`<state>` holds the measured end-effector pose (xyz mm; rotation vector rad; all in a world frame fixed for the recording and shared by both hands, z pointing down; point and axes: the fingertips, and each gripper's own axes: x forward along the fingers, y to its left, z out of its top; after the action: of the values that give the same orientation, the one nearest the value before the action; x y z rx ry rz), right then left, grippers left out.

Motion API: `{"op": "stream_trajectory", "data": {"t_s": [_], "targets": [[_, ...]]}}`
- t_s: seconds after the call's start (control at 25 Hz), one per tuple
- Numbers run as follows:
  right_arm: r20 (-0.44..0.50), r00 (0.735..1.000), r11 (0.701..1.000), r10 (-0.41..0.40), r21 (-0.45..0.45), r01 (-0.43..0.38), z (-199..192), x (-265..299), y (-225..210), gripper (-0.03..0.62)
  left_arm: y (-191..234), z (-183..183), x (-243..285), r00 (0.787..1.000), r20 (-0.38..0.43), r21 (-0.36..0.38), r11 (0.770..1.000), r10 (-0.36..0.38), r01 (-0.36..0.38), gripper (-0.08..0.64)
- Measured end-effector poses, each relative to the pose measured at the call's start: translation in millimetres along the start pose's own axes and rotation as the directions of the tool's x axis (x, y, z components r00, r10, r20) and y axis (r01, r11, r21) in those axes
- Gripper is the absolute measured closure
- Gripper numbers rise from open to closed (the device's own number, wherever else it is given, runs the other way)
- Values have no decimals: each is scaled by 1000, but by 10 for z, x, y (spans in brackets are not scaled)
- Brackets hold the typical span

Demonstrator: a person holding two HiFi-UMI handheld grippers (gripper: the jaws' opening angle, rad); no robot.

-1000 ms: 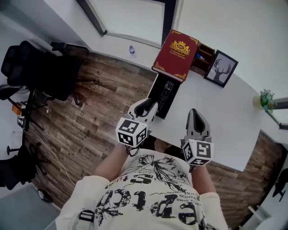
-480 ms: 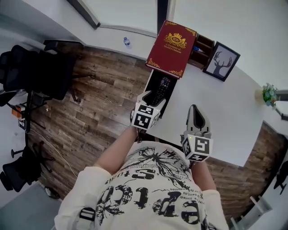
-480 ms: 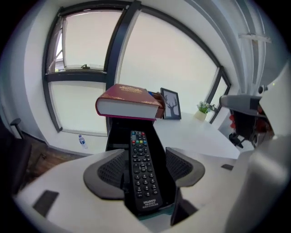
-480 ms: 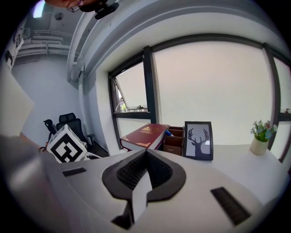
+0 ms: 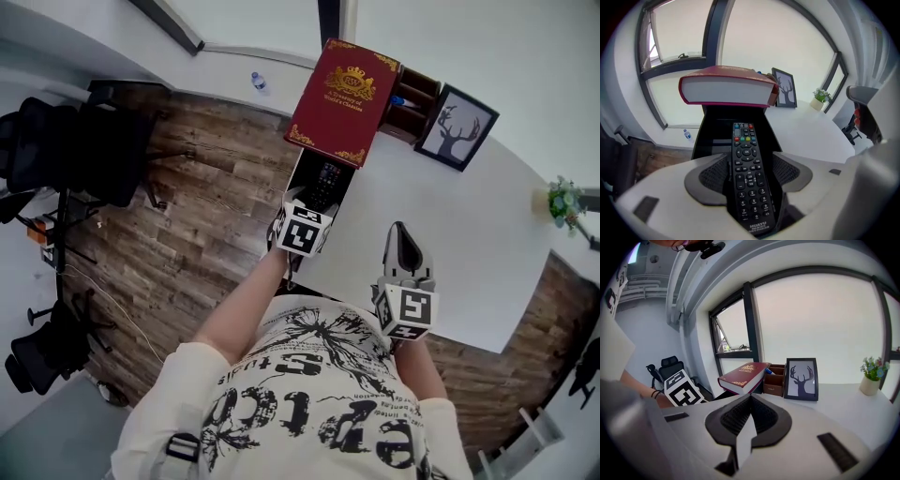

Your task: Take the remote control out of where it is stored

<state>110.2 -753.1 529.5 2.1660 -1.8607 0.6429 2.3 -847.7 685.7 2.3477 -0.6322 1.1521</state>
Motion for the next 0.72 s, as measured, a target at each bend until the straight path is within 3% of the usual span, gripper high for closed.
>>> {"op": "stream_trajectory", "data": {"t_s": [0.2,0.36,0.72], "targets": [[-14,1000,1000,10,16,-10,-35,76,-72,591,67,-117,102,996,-76,3,998,56,-56,275],[-28,1000,1000,13,24,-12,-62,147,-143,591,90,-134,149,990,-69,46,992,122,-119,274],[-24,1000,1000,7,24,-7,-21,136,-210,591,80,-130,138,988,-88,74,990,124,-118,301]]}}
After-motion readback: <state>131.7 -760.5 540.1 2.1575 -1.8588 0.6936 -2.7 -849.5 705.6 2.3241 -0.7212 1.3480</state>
